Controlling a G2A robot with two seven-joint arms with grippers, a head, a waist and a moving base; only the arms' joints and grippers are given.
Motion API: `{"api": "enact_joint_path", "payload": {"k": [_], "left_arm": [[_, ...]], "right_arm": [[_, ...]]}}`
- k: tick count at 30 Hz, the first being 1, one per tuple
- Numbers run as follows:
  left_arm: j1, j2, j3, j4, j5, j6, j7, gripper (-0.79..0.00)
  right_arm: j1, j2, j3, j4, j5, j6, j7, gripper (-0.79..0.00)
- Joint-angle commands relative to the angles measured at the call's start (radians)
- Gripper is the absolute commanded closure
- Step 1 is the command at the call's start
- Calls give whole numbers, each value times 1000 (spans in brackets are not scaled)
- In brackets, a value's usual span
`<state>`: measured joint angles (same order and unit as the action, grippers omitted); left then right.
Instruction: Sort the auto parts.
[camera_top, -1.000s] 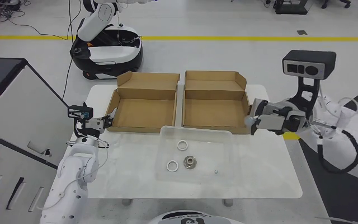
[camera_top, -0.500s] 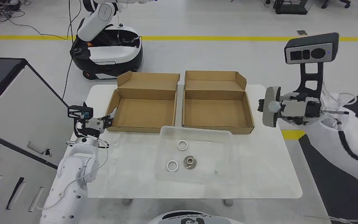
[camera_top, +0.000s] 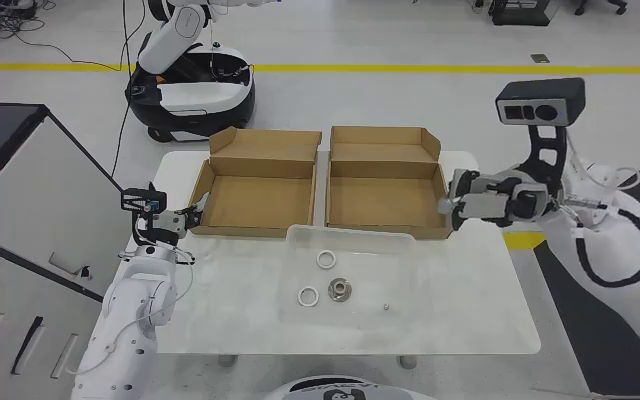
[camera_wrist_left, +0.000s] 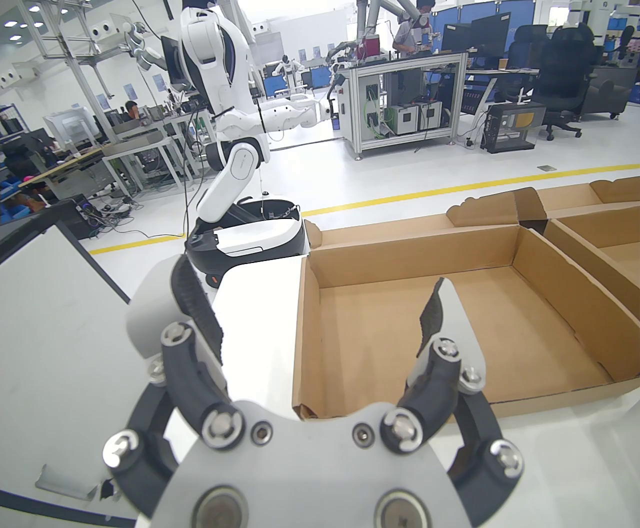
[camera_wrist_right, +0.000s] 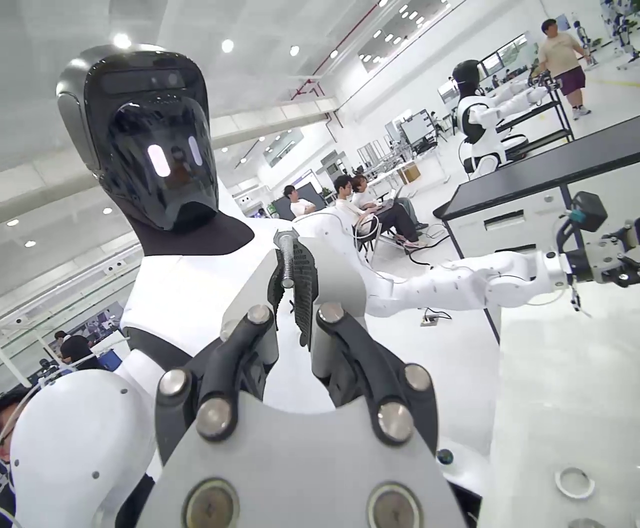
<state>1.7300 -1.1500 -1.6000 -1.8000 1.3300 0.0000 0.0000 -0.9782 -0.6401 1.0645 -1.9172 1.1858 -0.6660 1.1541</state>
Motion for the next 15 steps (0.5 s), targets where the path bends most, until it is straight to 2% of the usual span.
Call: {"api": "enact_joint_path", "payload": {"k": [1,5,15], "left_arm": [[0,0,0,0,0,0,0,-785],[0,0,0,0,0,0,0,-785],[0,0,0,0,0,0,0,-785]], "right_arm": [[-9,-7,11,-1,-4,5,5,0],[-25,-23,30,-9,30,19,19,0],[-67,-84,87,-23,240,104,104,0]]}}
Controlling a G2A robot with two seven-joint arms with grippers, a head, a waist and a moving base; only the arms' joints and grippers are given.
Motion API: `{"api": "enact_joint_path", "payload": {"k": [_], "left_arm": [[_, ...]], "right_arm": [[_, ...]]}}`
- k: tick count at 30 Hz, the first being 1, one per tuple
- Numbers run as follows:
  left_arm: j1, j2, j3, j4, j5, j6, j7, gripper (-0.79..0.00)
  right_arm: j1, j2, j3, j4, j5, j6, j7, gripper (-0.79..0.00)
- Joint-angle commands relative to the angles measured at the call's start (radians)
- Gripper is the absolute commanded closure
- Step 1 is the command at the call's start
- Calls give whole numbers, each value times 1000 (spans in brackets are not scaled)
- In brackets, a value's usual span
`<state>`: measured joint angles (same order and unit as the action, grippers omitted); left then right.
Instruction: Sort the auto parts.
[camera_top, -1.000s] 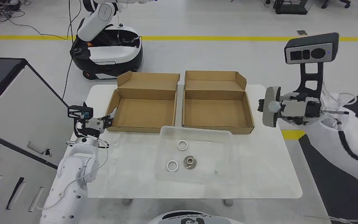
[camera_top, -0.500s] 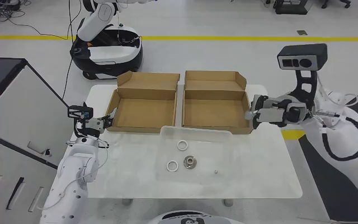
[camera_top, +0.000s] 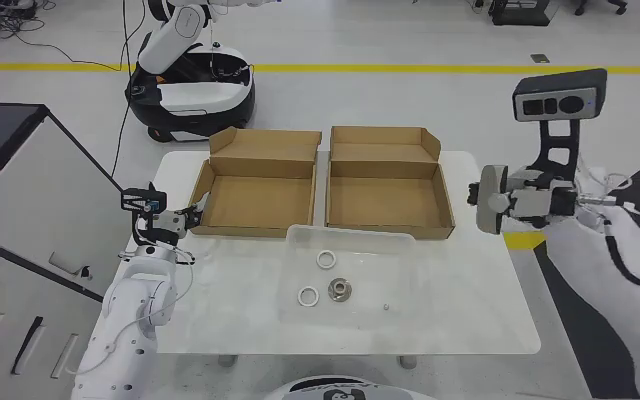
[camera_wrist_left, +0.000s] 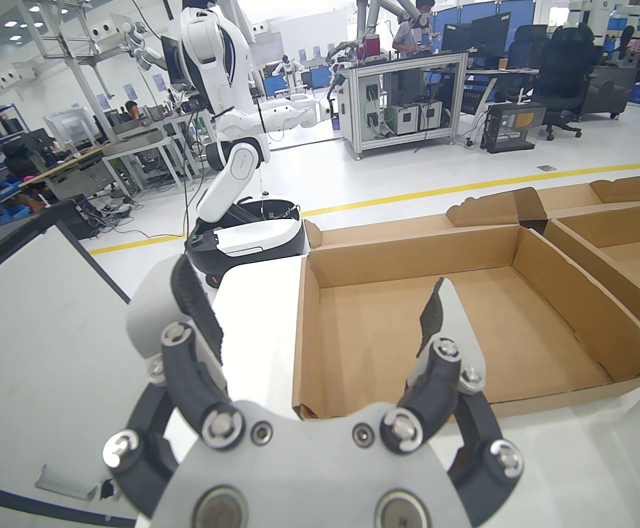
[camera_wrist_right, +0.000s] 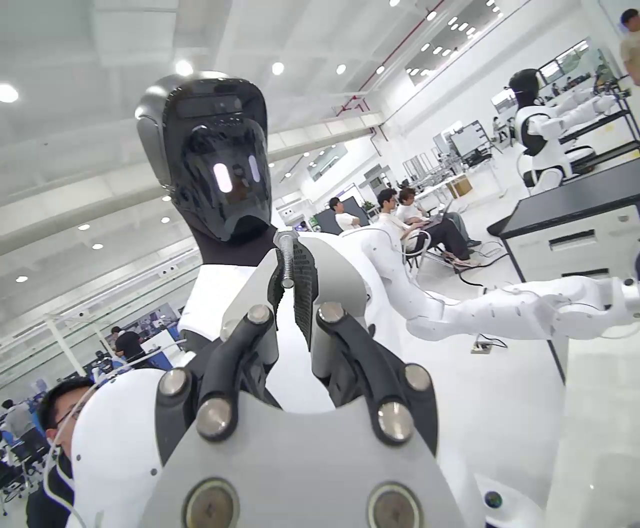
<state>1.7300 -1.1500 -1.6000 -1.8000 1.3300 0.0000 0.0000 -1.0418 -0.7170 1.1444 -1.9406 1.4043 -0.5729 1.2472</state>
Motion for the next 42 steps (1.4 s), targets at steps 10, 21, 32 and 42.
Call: {"api": "enact_joint_path", "payload": {"k": [10,21,32,42], "left_arm": [[0,0,0,0,0,0,0,-785],[0,0,0,0,0,0,0,-785],[0,0,0,0,0,0,0,-785],[0,0,0,0,0,0,0,-785]], "right_arm": [[-32,-75,80,31,17,80,80,0],[-30,-114,111,57,-207,82,82,0],[-27,-132,119,60,-306,91,86,0],[-30,-154,113,52,-195,117,117,0]]}}
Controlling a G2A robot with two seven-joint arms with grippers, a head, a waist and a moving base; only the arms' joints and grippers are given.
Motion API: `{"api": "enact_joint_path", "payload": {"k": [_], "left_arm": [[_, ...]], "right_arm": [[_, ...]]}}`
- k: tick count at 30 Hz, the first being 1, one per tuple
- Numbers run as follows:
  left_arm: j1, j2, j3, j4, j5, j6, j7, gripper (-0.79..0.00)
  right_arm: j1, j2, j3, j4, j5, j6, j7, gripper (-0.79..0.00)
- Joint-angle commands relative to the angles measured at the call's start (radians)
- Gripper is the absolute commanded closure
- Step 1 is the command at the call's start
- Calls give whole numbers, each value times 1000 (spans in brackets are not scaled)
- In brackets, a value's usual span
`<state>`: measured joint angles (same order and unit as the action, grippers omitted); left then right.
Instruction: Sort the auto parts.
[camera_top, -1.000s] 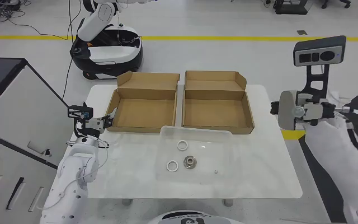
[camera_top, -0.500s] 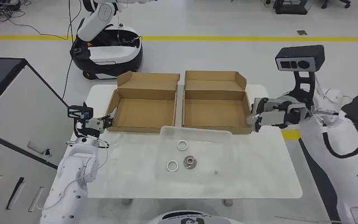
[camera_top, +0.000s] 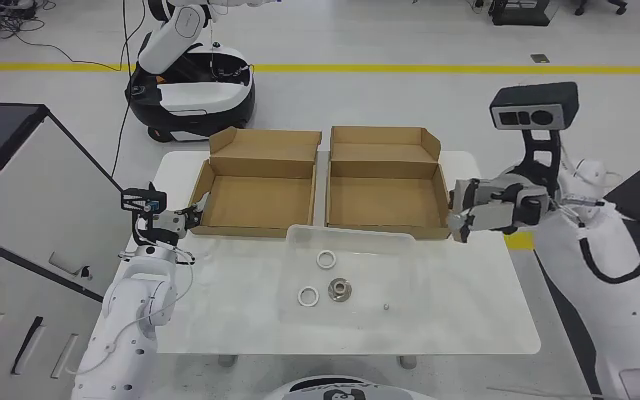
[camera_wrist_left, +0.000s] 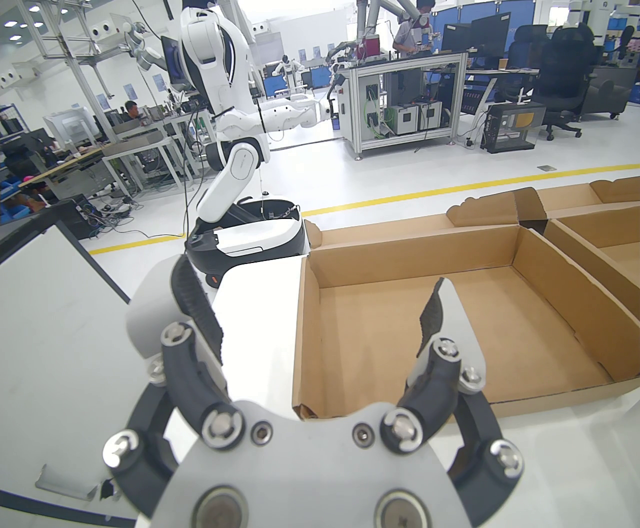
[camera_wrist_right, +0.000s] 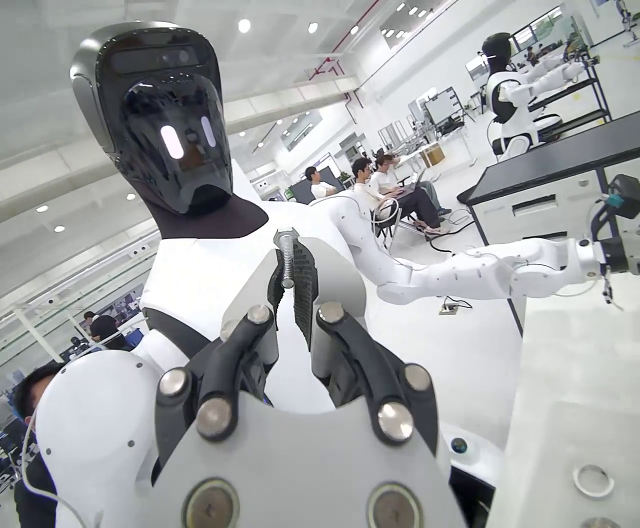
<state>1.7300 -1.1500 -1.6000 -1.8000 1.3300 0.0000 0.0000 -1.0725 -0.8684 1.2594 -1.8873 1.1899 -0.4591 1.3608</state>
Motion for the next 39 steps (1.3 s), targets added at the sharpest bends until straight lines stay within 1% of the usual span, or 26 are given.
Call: {"api": "enact_joint_path", "payload": {"k": [1,11,23,39], "left_arm": [[0,0,0,0,0,0,0,-785],[0,0,0,0,0,0,0,-785],[0,0,0,0,0,0,0,-785],[0,0,0,0,0,0,0,-785]], "right_arm": [[2,-6,-3,-3,37,7,7,0],[26,-42,-26,-7,174,50,50,0],[24,-79,-18,22,193,72,72,0],[24,-79,-18,22,193,72,72,0]]}}
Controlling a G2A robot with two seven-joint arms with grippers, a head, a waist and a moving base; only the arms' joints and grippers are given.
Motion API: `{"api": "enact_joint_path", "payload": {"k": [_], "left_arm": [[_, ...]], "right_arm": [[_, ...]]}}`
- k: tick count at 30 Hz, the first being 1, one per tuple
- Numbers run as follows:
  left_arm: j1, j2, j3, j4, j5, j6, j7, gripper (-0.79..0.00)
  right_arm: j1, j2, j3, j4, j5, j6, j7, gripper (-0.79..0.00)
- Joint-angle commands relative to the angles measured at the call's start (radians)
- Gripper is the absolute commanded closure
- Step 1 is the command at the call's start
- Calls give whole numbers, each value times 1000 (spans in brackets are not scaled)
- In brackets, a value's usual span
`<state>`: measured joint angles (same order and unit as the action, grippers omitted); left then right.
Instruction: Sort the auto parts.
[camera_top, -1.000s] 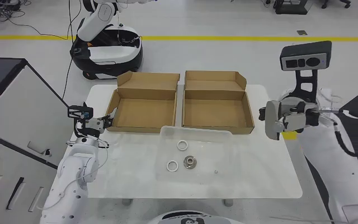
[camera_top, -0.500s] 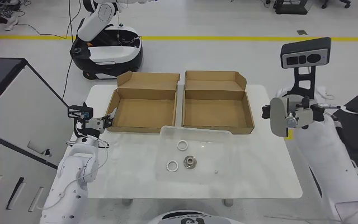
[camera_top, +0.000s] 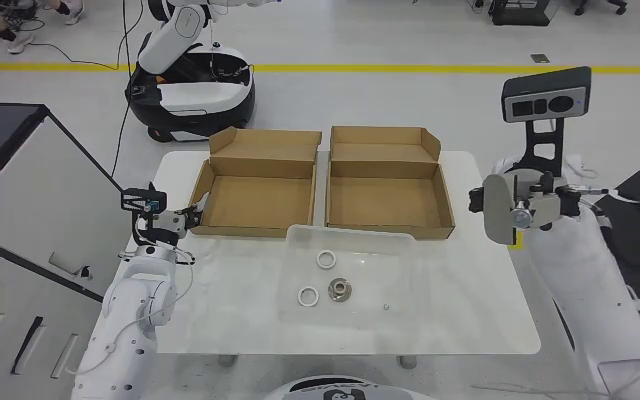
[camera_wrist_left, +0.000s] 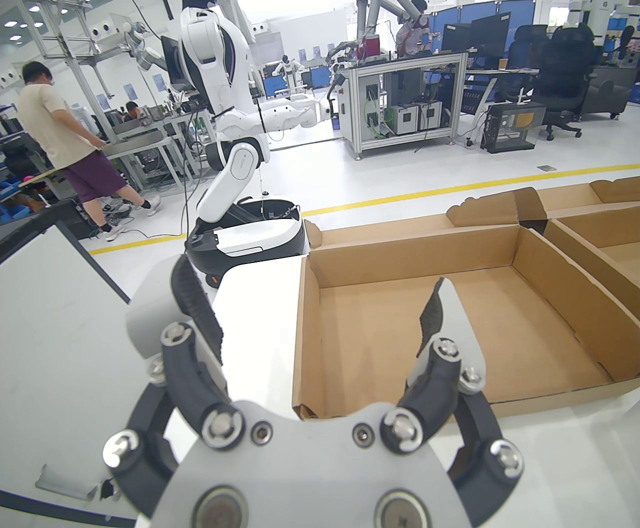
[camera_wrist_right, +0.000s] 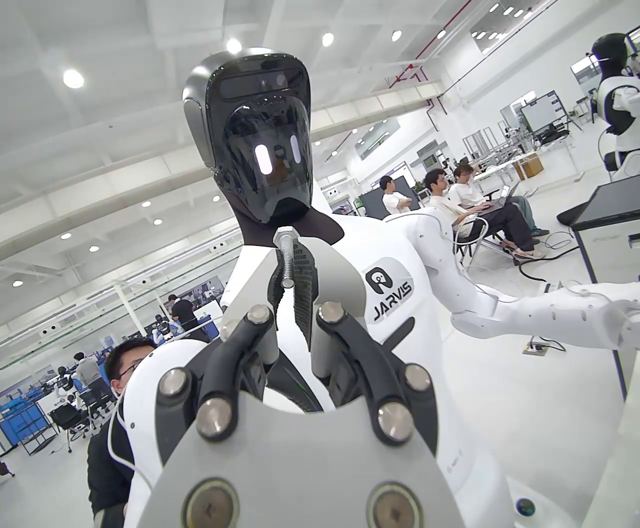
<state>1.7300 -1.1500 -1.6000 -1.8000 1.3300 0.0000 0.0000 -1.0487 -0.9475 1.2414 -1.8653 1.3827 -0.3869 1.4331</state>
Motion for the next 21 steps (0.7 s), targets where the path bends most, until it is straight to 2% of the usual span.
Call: {"api": "enact_joint_path", "payload": {"k": [1,21], "left_arm": [[0,0,0,0,0,0,0,-785],[0,0,0,0,0,0,0,-785]], "right_arm": [[0,0,0,0,0,0,0,0],[0,0,0,0,0,0,0,0]]}}
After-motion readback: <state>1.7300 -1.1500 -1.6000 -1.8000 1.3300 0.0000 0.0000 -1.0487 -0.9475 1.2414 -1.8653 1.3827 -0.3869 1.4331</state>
